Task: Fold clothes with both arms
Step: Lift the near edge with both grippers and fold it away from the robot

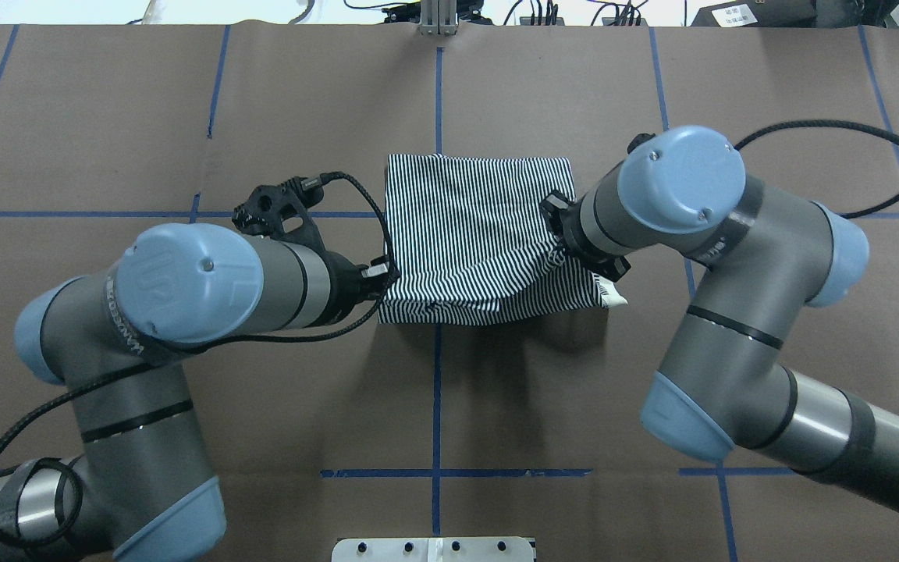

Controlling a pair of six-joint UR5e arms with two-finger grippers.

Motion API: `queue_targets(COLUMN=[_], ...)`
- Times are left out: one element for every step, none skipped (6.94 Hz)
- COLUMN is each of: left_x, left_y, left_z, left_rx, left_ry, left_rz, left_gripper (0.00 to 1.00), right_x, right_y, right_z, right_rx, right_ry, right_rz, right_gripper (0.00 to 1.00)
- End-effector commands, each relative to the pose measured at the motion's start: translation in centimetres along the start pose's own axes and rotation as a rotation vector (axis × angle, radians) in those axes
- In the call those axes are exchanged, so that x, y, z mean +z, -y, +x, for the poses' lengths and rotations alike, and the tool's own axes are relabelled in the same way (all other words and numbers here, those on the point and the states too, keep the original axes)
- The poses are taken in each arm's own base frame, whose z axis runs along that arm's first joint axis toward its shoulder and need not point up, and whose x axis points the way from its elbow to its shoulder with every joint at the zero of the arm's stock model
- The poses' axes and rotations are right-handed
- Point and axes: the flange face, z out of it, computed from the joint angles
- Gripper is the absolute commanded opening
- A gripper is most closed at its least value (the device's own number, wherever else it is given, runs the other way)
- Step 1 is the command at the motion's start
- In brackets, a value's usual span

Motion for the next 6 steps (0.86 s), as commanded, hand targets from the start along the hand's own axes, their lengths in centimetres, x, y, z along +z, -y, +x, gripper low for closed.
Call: queue_targets(left_x=[5.3,7.9,9.7,11.8,14.6,17.3], left_y=[6.0,7.6,9.7,11.9,15.0,18.3], left_z=[2.2,3.4,4.3,4.9,5.3,3.3], left_rx=[-0.006,0.011,0.036,0.075,0.13,0.235], left_ry=[-0.002,0.013,0.025,0.07,0.112,0.137], left_rz=[0.052,0.069,0.093,0.114,0.144,0.217], left_gripper=[0.0,0.0,0.0,0.0,0.0,0.33], right_x=[5.2,7.1,8.7,10.6,13.3,14.9], right_y=[6.6,7.9,9.4,10.0,10.9,13.2], right_z=[-6.2,-8.3,-9.9,-11.6,-13.5,-14.2], right_rx=[0.063,0.054,0.058,0.018,0.006,-0.058], right_ry=[-0.001,-0.013,-0.048,-0.073,-0.066,-0.045], right_rz=[0.0,0.011,0.024,0.023,0.026,0.033], right_gripper=[0.0,0.0,0.0,0.21,0.99,1.0])
